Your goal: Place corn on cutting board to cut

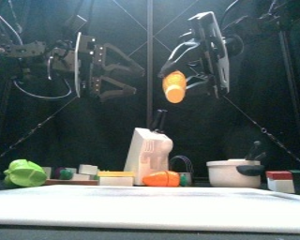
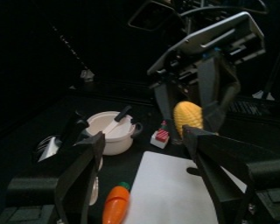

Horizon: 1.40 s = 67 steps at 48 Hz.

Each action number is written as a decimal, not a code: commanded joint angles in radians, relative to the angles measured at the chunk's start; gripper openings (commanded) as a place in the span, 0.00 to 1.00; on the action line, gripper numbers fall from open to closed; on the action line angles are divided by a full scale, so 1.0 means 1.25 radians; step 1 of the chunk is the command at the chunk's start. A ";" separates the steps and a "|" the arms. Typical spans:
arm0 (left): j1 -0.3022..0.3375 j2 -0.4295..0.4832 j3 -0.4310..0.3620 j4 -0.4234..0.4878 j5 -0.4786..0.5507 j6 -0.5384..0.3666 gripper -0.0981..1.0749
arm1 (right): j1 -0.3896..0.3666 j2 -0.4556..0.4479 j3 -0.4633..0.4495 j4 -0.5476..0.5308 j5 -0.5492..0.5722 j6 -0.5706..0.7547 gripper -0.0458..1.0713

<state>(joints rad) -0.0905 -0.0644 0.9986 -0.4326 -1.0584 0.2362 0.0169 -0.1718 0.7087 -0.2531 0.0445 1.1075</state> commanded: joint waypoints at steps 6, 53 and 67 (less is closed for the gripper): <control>0.020 -0.050 0.021 0.064 -0.005 0.001 0.95 | 0.000 0.040 -0.054 0.054 0.027 0.000 0.57; 0.006 -0.234 0.185 0.174 0.362 -0.005 0.95 | 0.039 0.254 -0.161 0.317 0.144 0.001 0.58; 0.006 -0.234 0.180 0.174 0.363 -0.005 0.95 | 0.040 0.283 -0.153 0.351 0.140 0.001 0.59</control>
<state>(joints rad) -0.0813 -0.3528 1.2395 -0.2163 -0.6013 0.2316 0.0675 0.1933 0.5216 0.1764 0.2255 1.1106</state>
